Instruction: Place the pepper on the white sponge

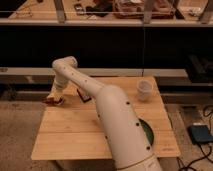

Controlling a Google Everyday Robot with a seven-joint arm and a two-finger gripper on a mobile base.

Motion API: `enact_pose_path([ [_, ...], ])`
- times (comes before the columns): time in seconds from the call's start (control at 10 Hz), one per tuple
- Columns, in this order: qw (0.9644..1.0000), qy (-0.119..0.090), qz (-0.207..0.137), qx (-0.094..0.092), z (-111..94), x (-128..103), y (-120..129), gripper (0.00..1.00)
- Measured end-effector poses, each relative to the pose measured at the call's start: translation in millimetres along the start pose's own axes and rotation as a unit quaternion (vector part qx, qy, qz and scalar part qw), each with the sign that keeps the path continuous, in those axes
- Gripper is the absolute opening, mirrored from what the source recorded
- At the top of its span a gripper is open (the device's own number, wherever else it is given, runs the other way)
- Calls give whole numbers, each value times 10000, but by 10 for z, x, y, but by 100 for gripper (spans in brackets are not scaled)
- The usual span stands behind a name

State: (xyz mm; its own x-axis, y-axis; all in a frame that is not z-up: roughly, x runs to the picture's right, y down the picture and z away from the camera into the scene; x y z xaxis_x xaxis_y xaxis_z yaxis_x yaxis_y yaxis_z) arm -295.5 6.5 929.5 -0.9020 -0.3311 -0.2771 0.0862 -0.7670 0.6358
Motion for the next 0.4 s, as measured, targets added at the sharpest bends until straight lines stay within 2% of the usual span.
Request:
enact_pose_path([
  [0.2, 9992, 313, 251, 14, -220, -174, 120, 62],
  [0.4, 9992, 330, 218, 33, -207, -141, 100, 62],
])
